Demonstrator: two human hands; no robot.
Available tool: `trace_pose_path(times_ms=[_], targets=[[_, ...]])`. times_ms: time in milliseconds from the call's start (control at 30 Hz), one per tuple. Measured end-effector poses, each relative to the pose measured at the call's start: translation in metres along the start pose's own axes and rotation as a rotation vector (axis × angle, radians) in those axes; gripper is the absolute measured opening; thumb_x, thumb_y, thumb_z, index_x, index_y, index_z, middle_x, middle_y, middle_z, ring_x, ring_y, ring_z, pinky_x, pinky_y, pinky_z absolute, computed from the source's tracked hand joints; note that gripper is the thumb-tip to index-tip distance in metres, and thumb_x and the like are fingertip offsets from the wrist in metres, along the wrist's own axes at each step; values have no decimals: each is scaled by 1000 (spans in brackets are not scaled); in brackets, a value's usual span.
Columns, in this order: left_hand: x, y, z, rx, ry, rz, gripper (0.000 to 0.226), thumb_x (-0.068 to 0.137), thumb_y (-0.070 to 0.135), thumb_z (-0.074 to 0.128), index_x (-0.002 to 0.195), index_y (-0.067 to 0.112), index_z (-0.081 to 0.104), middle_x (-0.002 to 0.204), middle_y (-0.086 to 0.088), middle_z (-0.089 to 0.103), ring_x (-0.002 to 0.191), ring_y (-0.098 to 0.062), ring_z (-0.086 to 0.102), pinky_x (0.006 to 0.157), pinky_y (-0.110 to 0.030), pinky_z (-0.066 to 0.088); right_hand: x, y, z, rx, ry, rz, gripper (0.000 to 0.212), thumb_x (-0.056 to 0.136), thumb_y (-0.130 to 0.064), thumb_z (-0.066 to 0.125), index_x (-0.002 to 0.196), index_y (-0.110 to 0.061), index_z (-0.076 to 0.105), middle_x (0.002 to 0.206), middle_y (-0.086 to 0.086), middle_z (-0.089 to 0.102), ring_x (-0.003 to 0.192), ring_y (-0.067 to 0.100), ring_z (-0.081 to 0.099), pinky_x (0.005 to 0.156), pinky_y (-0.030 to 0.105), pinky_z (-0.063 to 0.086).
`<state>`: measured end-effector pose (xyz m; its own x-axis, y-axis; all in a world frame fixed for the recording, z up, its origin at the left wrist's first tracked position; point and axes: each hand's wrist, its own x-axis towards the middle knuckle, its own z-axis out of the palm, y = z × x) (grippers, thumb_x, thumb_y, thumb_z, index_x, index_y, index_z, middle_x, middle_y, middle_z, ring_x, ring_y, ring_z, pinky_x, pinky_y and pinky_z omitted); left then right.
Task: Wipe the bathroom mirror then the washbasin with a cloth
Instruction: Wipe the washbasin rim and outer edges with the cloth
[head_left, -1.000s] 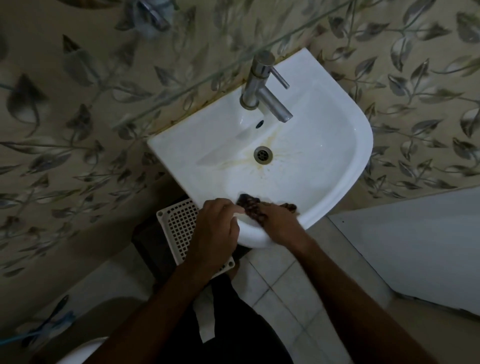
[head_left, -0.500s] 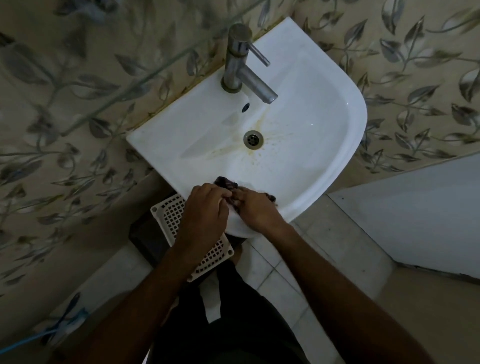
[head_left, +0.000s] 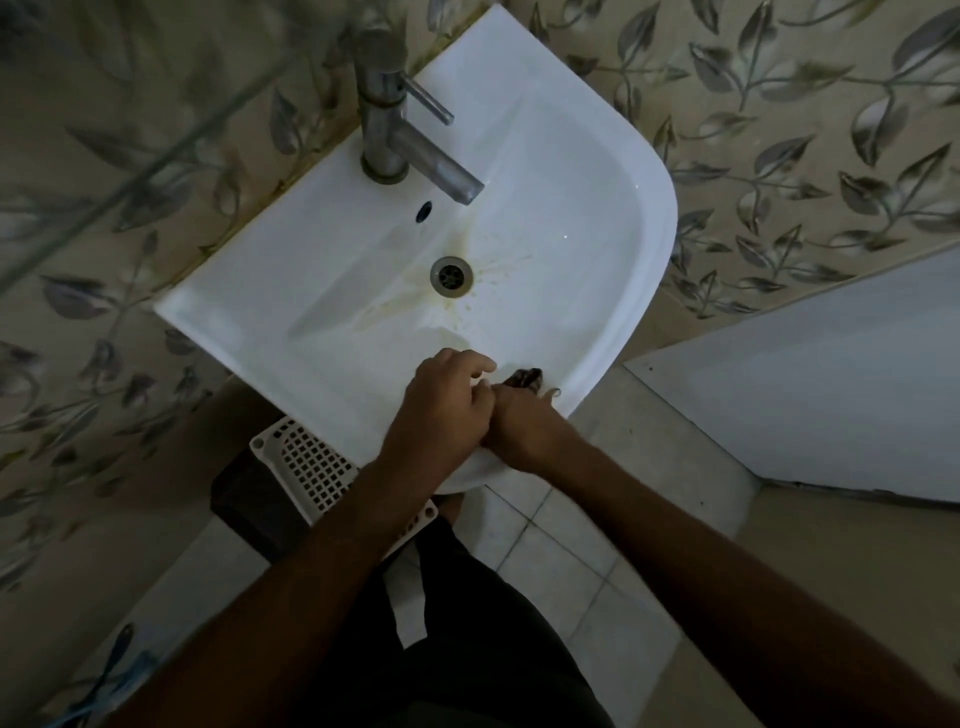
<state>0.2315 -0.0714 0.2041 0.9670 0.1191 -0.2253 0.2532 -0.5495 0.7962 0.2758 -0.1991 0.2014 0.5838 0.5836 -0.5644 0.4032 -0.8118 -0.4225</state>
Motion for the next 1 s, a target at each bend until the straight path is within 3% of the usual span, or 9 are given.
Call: trace_pose_path(times_ms=[33,133,200,367,600,700,800,867,1000], targets=[[2,-1,-2,-14,7,26,27,92,12,54,116,12,67,112,-9,64,106,-24,58,93,-41,51,5,9,-4,18,-20,8,23,98,-13,53,109,-2,70,109,14,70,99,28,65,78,28,42],[10,0,-2,-26,5,53,26,92,18,54,114,13,67,109,-8,64,103,-25,59,89,-40,51,34,54,-28,-95,-17,85,31,98,-19,53,124,-18,68,129,3,65,117,25,61,101,35,42],[14,1,2,-50,-19,20,23,93,16,57,114,17,67,109,-3,63,103,-21,58,91,-37,50,52,87,-52,-220,23,122,35,97,-17,51,129,-14,65,136,6,60,125,28,56,107,37,40],[18,6,13,-90,-52,19,22,95,16,58,115,20,66,110,0,61,105,-17,56,93,-36,50,70,121,-73,-501,234,183,34,93,-14,51,122,-7,65,131,15,61,116,35,58,99,44,47],[27,14,24,-100,-8,-83,26,99,28,51,117,18,67,119,-4,63,112,-20,55,97,-36,47,5,38,-15,-59,126,-25,26,92,-15,54,108,-8,73,104,11,73,95,26,68,86,40,54],[33,15,28,-60,-34,-90,31,97,33,48,115,17,68,117,-6,64,110,-22,57,96,-39,48,8,45,-23,-32,22,-27,23,94,-15,54,102,-2,72,97,15,72,88,29,67,80,38,52],[51,18,38,-44,-52,-43,51,87,45,36,108,14,70,106,-9,65,99,-24,60,89,-44,51,34,74,-45,-155,-12,59,25,99,-25,51,108,-8,67,111,12,69,103,27,64,94,43,45],[70,20,45,-8,-77,-32,51,87,46,36,109,14,70,105,-11,65,99,-28,61,87,-45,51,54,104,-65,-219,-4,37,21,95,-29,53,103,-17,68,109,8,70,102,27,66,95,46,48],[103,35,48,-79,-123,-70,39,99,25,52,134,9,56,126,-18,61,114,-34,59,99,-48,49,88,165,-111,-455,197,-94,29,86,-18,57,108,-14,74,112,12,72,101,33,67,92,42,52]])
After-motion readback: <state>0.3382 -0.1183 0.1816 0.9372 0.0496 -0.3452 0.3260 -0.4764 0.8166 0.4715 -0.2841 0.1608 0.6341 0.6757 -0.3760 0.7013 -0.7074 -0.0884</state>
